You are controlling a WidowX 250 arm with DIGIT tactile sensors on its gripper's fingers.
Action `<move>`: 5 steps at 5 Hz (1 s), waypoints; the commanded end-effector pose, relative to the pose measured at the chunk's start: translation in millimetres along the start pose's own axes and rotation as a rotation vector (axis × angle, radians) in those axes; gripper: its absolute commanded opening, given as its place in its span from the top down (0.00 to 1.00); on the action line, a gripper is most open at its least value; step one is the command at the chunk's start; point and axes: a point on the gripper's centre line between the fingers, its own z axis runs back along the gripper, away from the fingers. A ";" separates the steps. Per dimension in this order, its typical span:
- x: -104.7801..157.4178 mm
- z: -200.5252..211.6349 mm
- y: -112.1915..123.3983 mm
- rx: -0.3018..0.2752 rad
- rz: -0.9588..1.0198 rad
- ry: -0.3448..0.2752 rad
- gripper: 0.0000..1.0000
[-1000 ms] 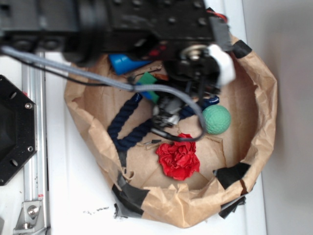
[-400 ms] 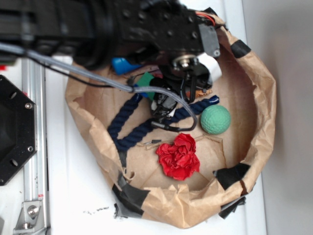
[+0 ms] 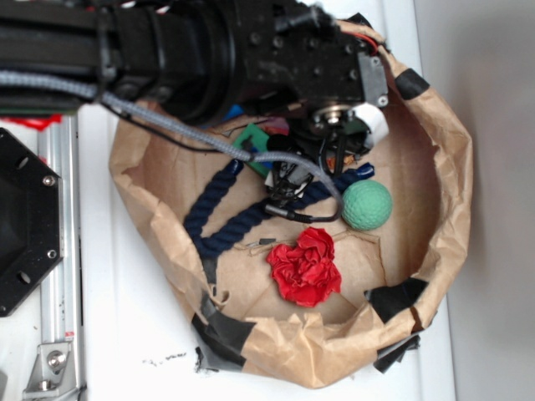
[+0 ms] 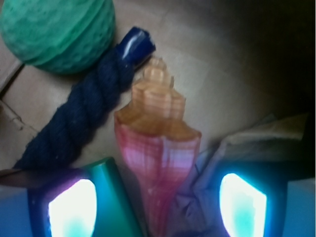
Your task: Grab the shell.
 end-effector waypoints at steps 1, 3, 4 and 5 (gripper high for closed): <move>-1.9 -2.0 9.8 0.005 0.028 0.002 0.00; 11.5 6.5 5.5 -0.029 0.063 -0.016 0.00; 18.4 7.0 2.8 -0.033 0.064 -0.020 0.00; 20.0 3.0 1.1 -0.019 0.062 -0.011 0.00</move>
